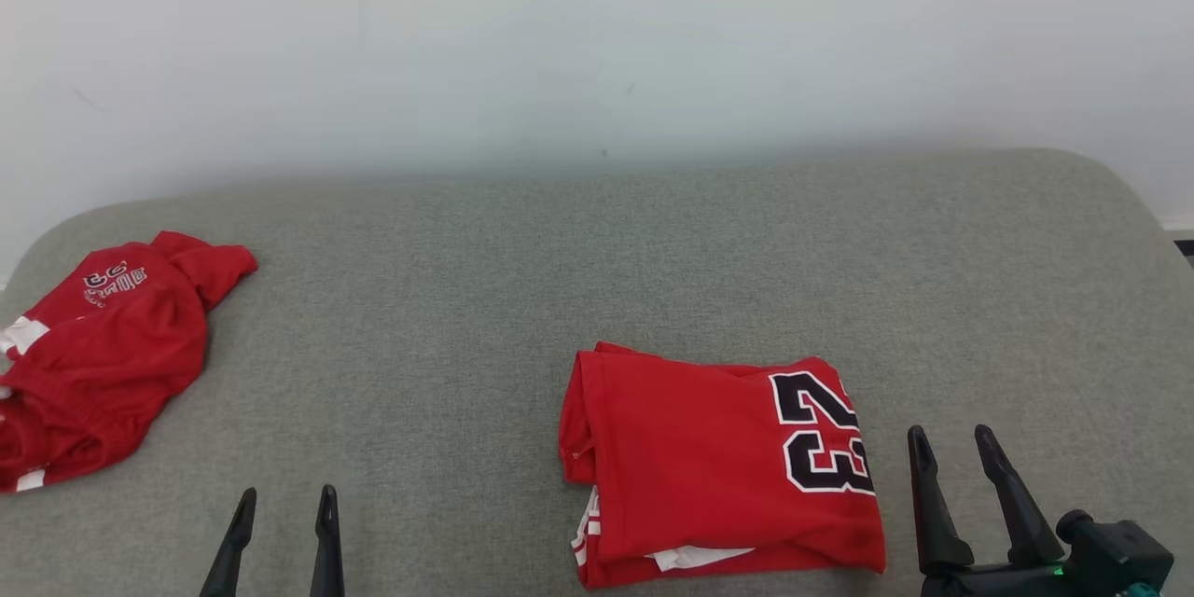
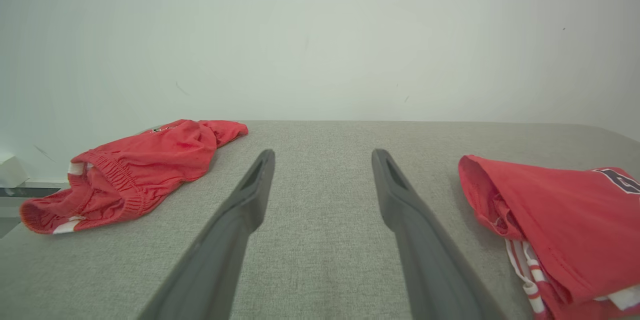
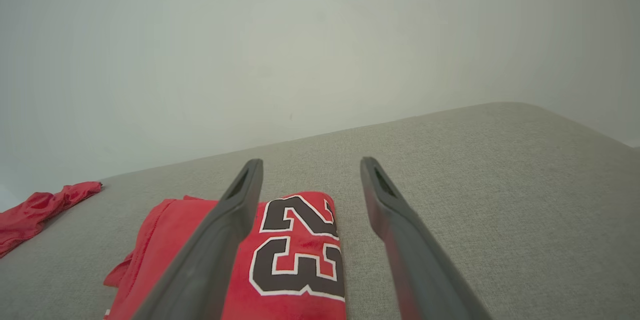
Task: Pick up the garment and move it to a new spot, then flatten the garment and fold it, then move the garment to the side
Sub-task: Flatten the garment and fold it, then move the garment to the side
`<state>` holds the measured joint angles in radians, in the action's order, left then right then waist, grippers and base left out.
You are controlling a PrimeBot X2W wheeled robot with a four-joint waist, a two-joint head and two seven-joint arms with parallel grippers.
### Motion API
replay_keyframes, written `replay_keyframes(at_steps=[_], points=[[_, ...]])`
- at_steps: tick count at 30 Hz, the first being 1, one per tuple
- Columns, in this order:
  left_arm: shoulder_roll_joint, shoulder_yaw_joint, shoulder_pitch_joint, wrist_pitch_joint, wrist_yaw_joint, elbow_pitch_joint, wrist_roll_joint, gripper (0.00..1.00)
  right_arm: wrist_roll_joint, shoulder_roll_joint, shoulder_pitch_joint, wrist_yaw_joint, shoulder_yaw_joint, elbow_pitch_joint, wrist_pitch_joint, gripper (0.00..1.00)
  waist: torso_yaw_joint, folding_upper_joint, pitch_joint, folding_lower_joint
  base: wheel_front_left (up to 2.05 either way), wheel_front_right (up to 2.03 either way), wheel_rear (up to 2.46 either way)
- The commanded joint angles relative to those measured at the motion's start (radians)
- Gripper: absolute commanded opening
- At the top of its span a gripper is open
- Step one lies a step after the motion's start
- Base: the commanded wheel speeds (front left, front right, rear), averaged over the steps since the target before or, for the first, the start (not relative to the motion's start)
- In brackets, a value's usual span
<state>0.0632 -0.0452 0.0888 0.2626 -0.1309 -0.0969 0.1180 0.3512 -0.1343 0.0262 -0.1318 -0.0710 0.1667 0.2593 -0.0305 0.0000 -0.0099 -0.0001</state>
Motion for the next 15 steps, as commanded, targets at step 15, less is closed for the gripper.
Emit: replay_keyframes(at_steps=[15], points=[[0.005, 0.007, 0.021, 0.003, 0.001, 0.005, -0.018, 1.0, -0.03, 0.007, 0.019, 0.003, -0.017, 0.005, 0.005, 1.0, 0.021, 0.0, 0.0, 0.0001, 0.0, 0.0, 0.0]])
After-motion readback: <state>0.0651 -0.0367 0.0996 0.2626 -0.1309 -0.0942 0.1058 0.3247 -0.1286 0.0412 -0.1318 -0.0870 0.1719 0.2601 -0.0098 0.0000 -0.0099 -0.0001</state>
